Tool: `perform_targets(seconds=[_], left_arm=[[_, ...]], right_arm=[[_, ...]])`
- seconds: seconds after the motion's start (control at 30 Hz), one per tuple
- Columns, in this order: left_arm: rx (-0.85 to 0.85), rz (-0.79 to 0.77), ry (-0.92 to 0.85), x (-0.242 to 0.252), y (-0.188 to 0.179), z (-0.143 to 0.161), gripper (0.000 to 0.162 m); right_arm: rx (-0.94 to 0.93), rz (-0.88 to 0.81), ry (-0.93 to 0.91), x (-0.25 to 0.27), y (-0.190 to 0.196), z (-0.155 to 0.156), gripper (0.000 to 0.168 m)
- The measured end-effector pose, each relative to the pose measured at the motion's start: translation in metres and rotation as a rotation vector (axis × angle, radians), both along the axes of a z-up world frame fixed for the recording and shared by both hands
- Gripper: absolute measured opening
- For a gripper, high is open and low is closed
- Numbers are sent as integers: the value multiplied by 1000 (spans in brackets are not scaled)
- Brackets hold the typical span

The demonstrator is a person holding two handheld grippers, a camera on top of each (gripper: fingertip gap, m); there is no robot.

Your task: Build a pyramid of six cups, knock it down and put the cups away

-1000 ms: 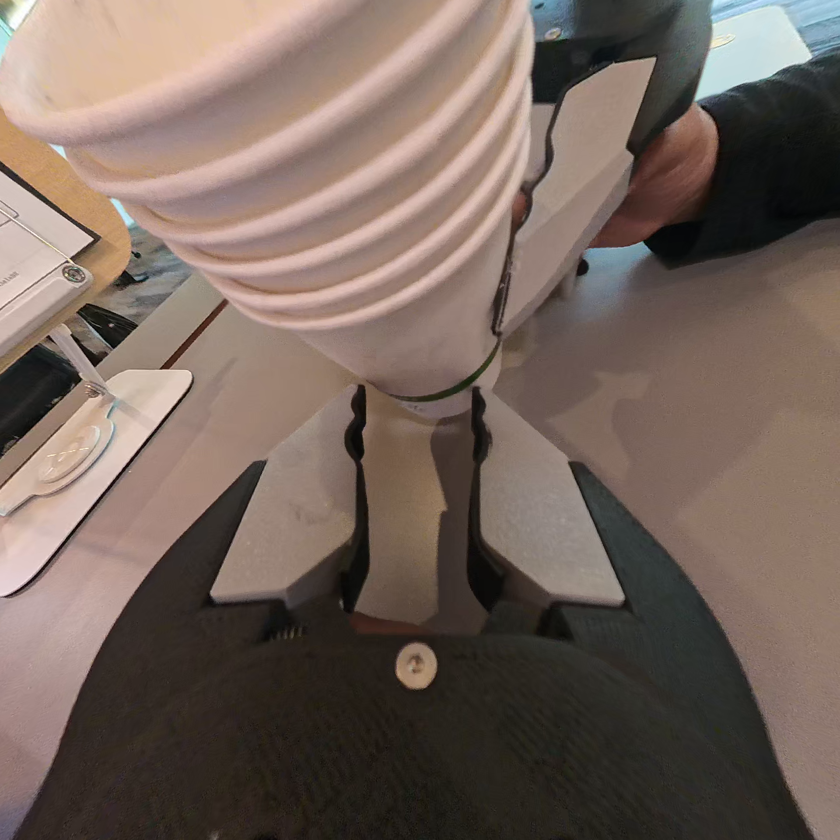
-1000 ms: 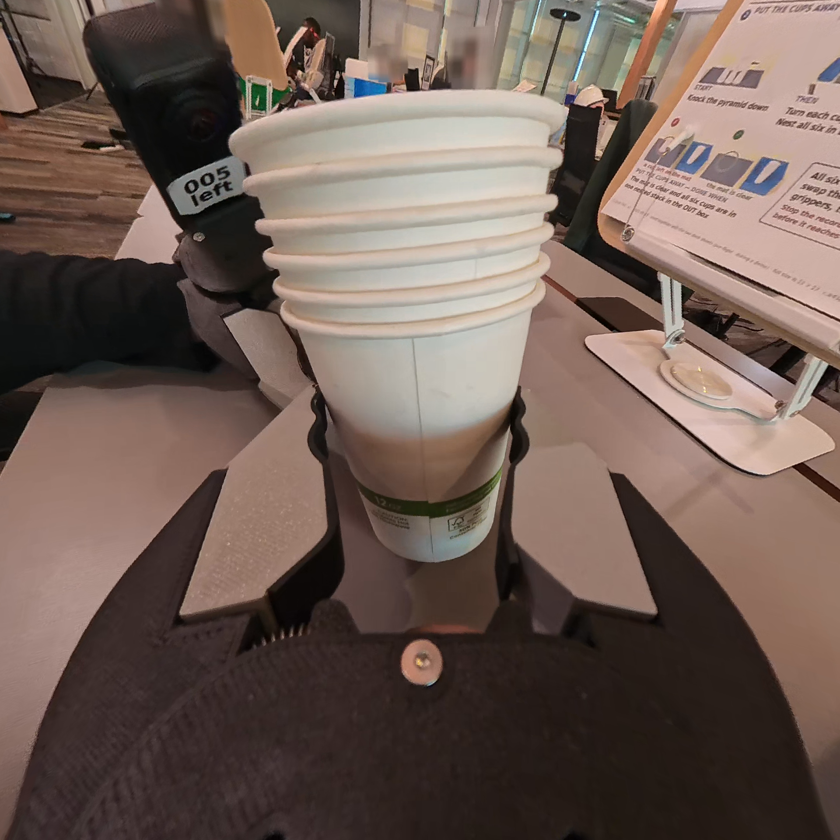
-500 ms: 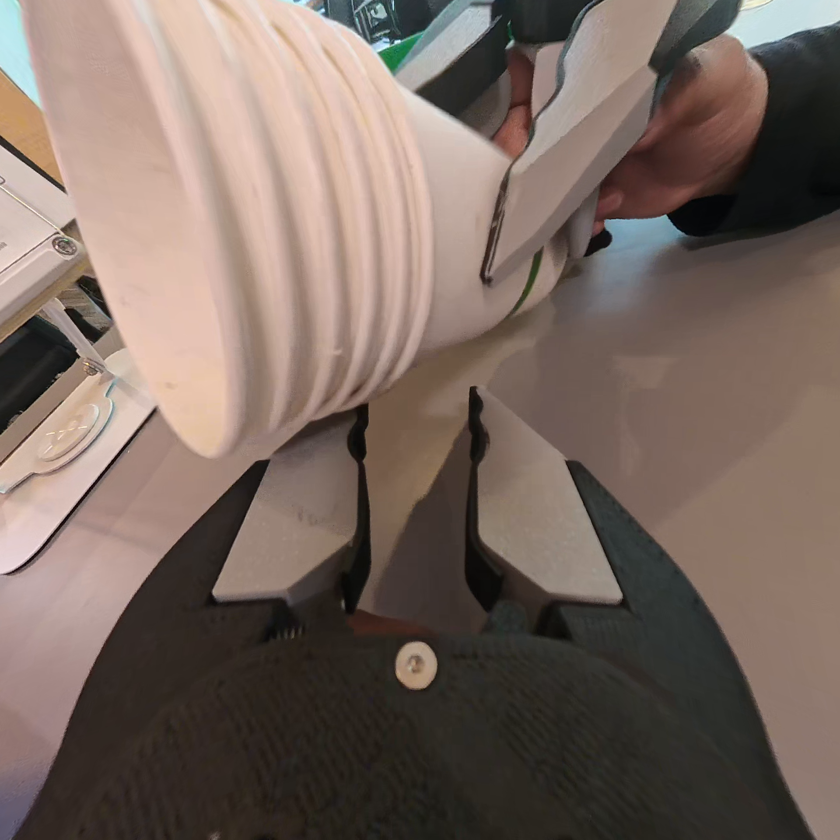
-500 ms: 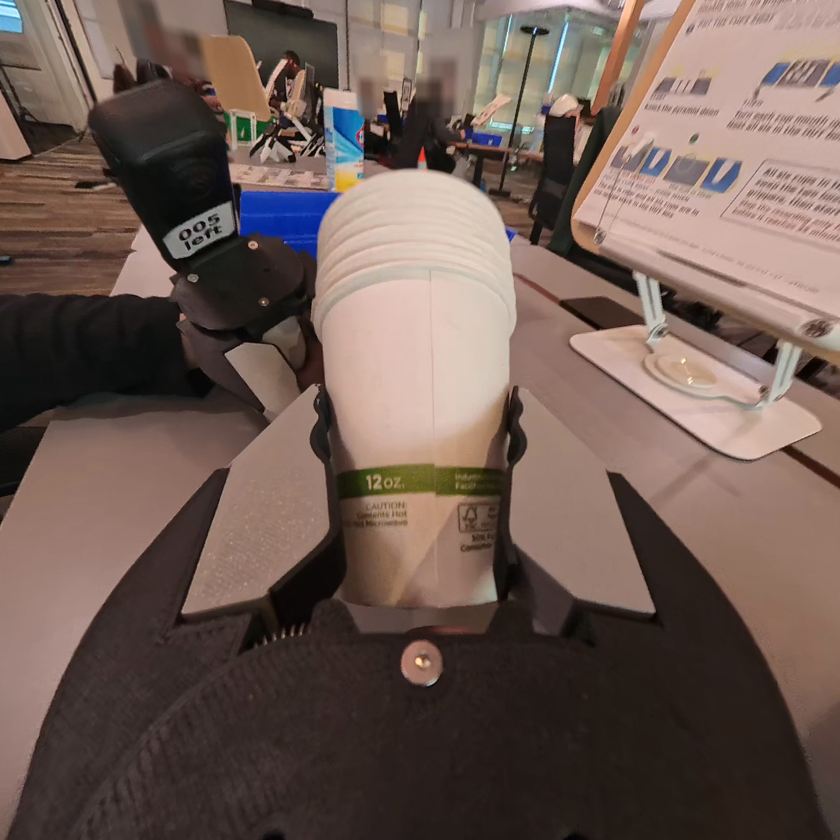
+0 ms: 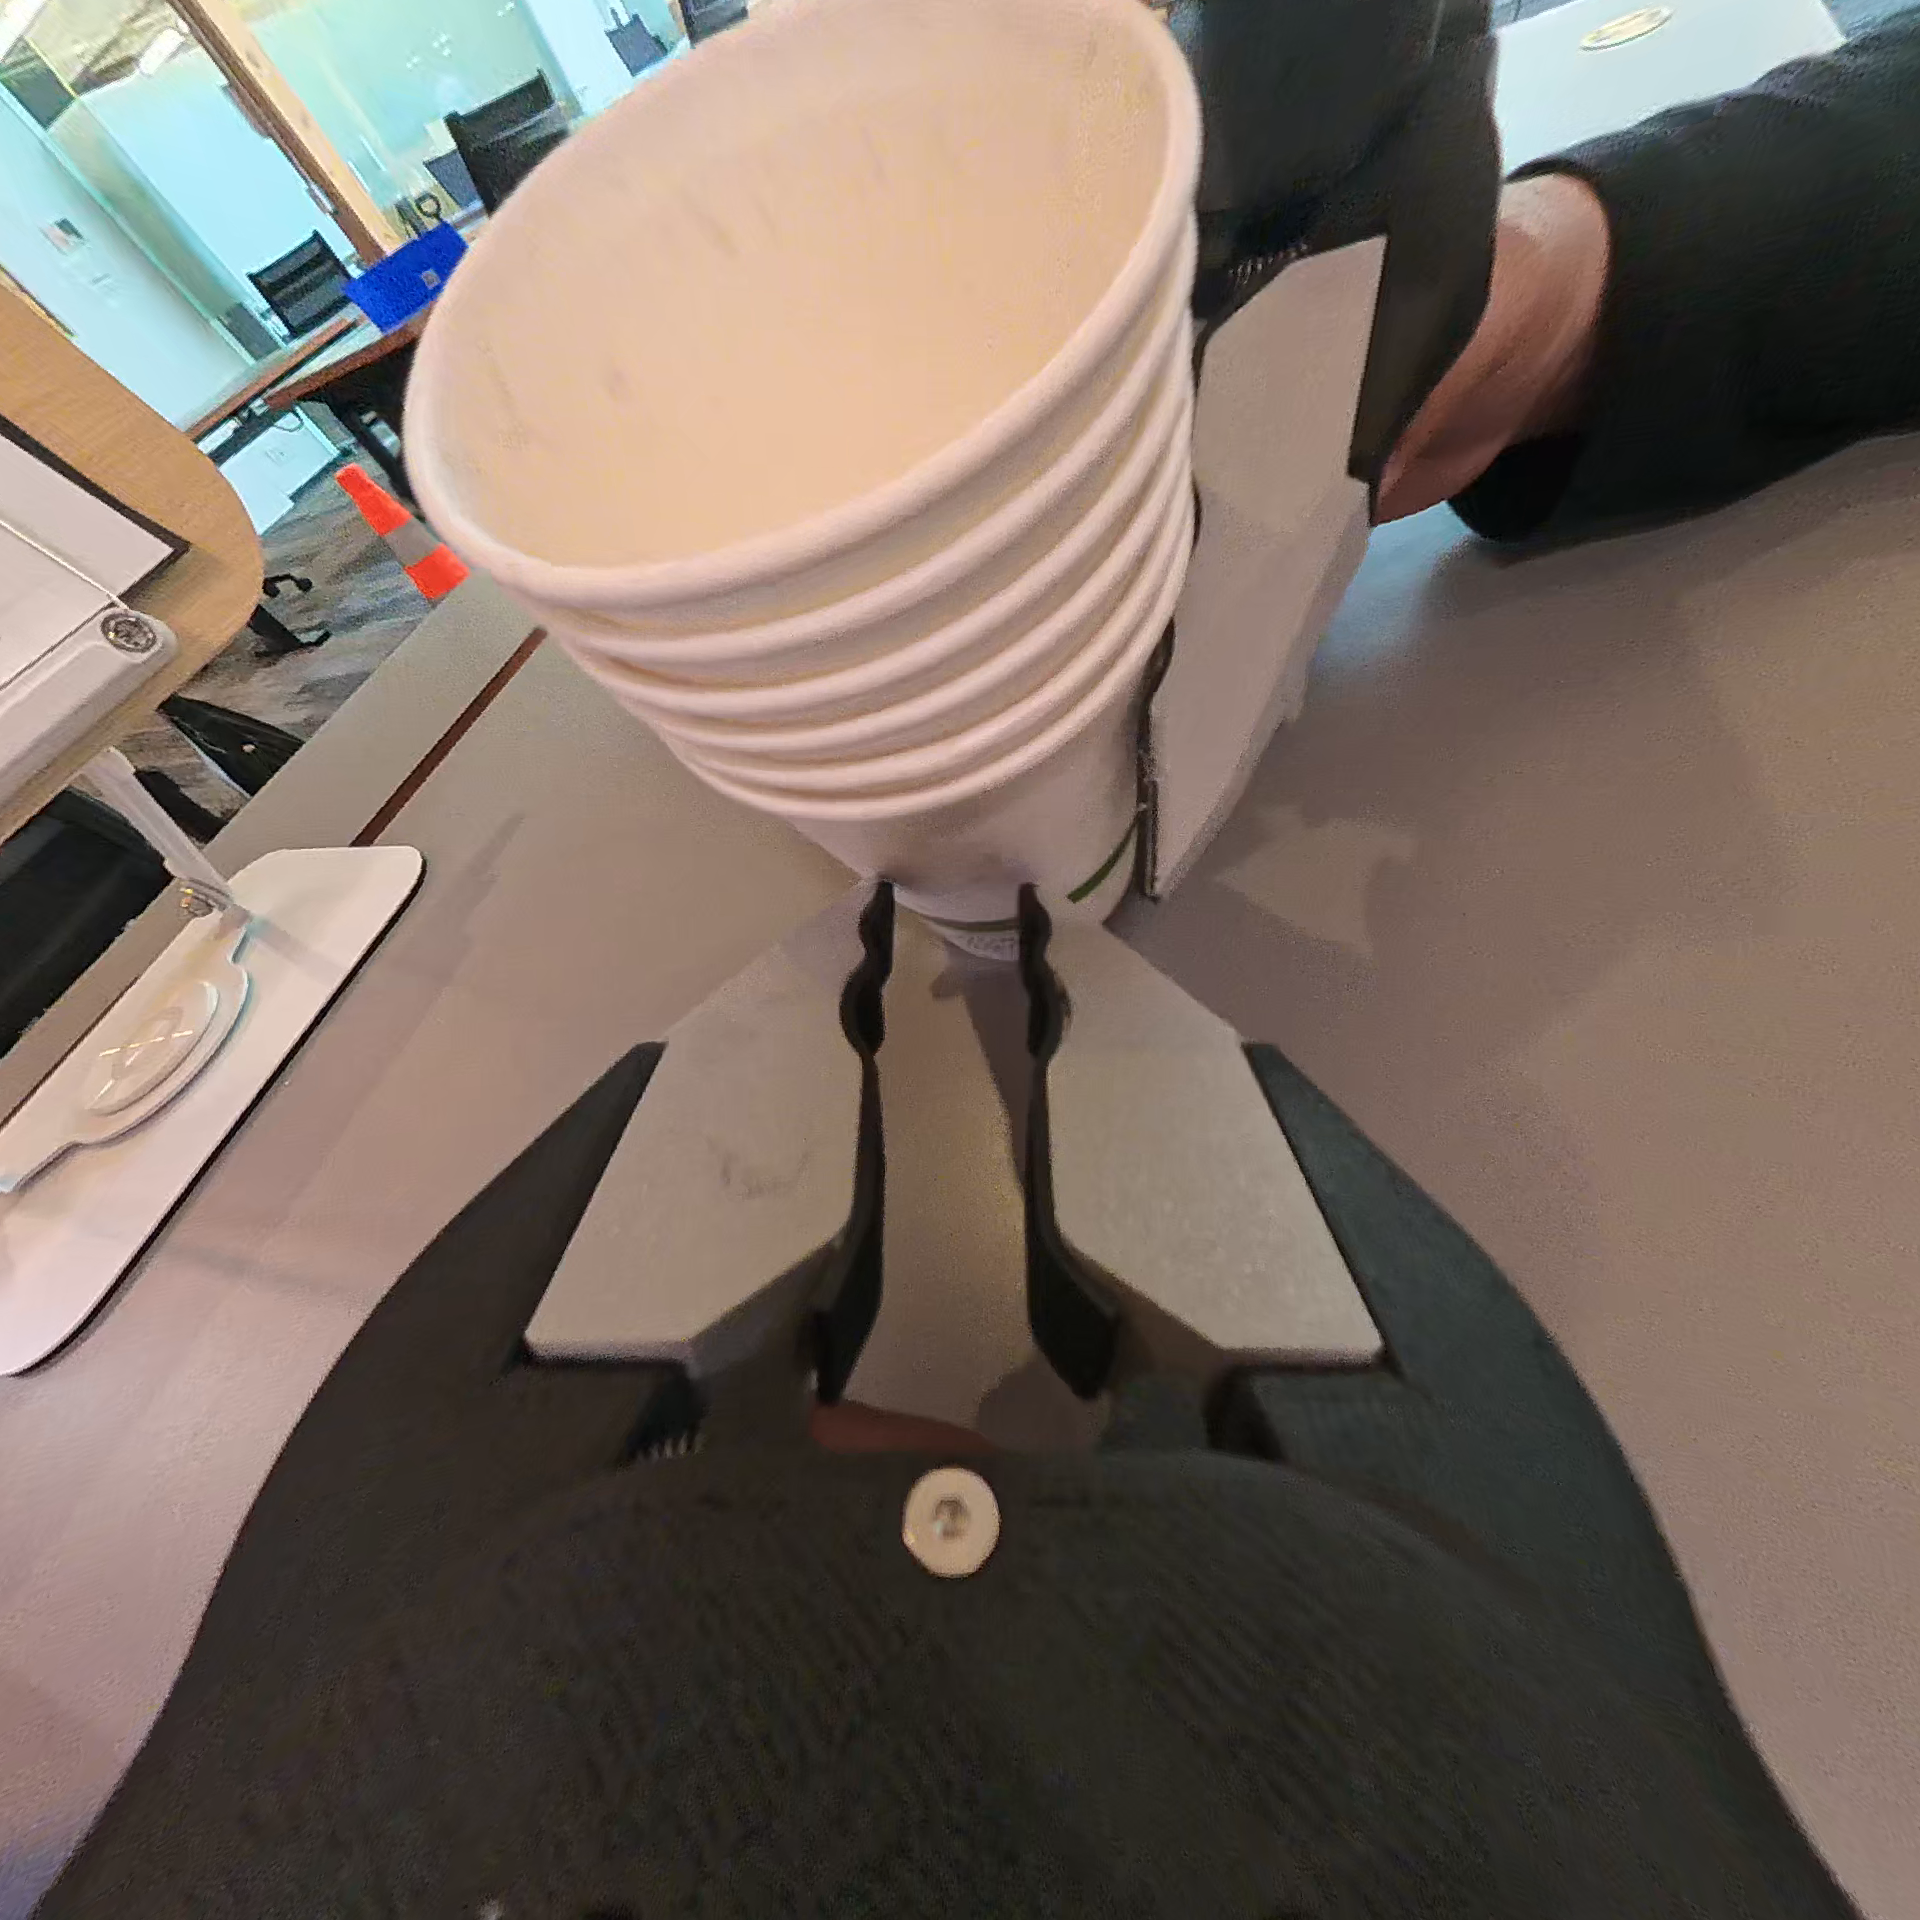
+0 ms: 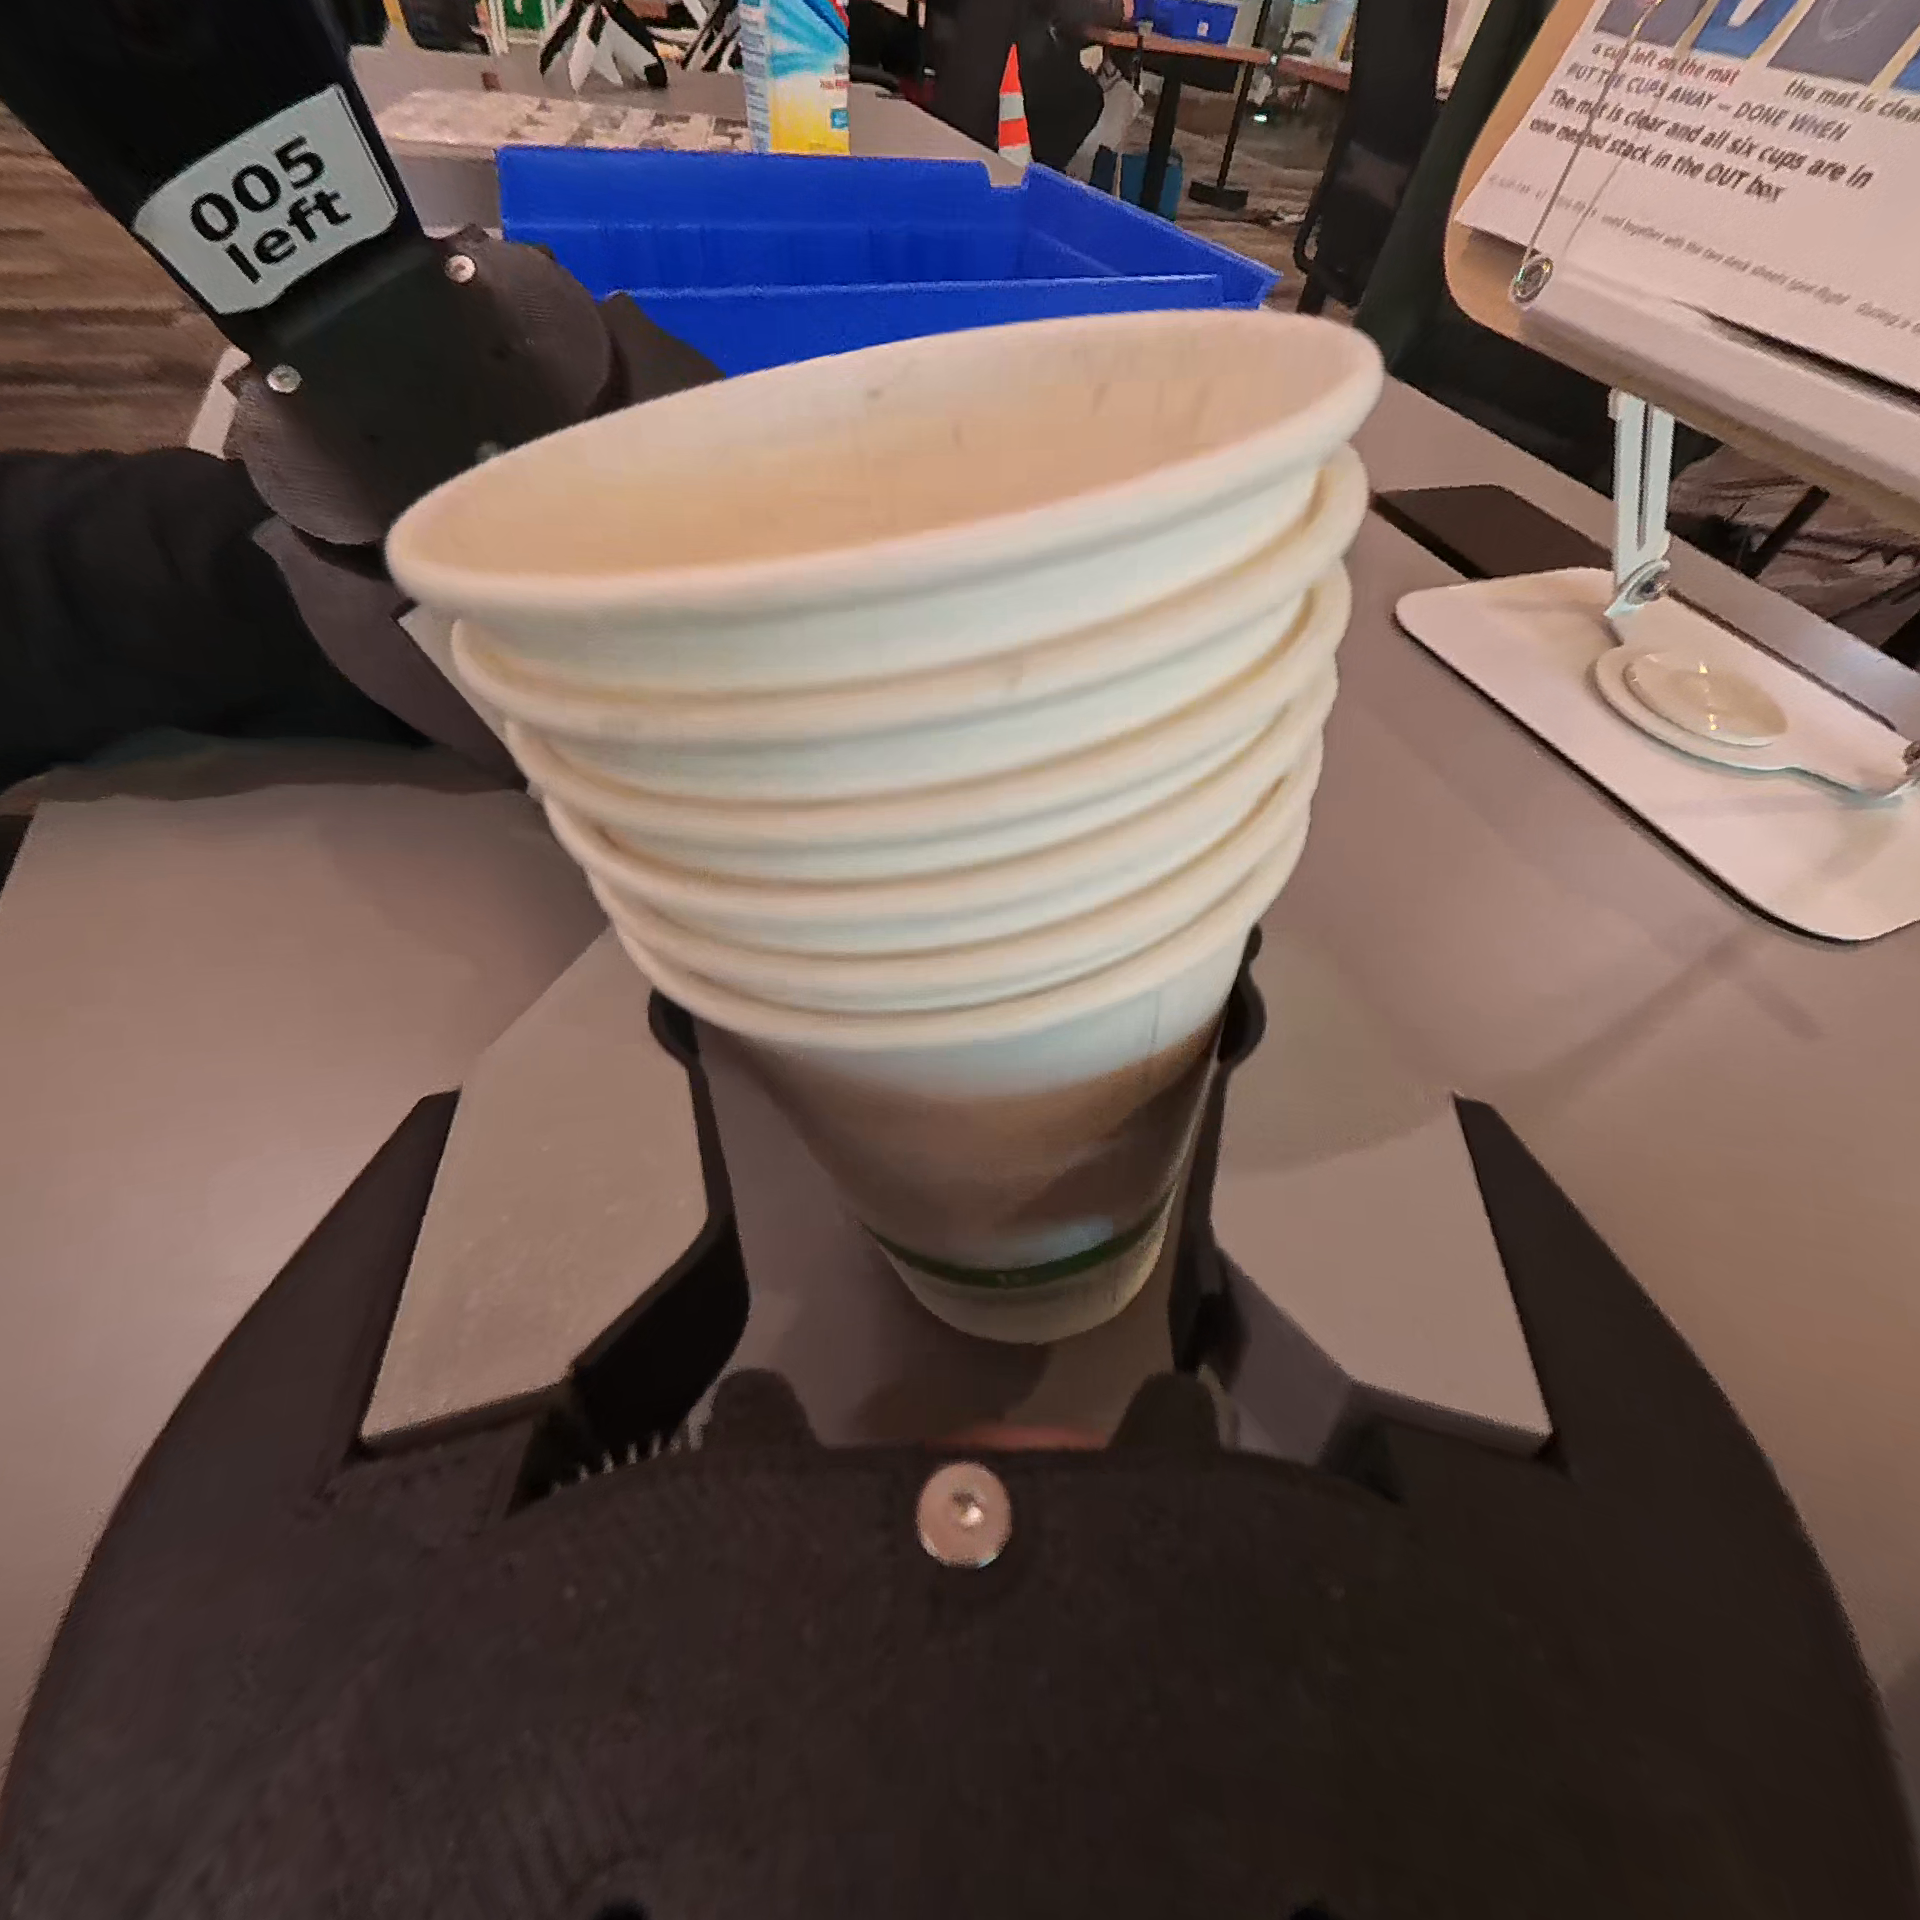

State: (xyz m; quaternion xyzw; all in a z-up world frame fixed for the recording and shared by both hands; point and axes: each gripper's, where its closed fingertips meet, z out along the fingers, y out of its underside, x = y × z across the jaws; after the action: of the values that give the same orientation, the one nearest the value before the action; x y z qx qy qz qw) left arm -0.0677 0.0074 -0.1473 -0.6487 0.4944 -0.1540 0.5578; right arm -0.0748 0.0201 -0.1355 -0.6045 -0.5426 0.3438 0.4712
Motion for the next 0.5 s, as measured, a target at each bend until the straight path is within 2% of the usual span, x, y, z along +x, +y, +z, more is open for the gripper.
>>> perform_targets(seconds=[0.1, 0.37, 0.5], left_arm=[[-4, -9, 10, 1, -2, -2, 17], [9, -4, 10, 1, 0, -1, 28], [31, 8, -22, 0, 1, 6, 28]], right_arm=[[34, 19, -4, -1, -4, 2, 100], [39, 32, -11, -2, -7, 3, 98], [62, 11, -5, 0, -3, 7, 98]])
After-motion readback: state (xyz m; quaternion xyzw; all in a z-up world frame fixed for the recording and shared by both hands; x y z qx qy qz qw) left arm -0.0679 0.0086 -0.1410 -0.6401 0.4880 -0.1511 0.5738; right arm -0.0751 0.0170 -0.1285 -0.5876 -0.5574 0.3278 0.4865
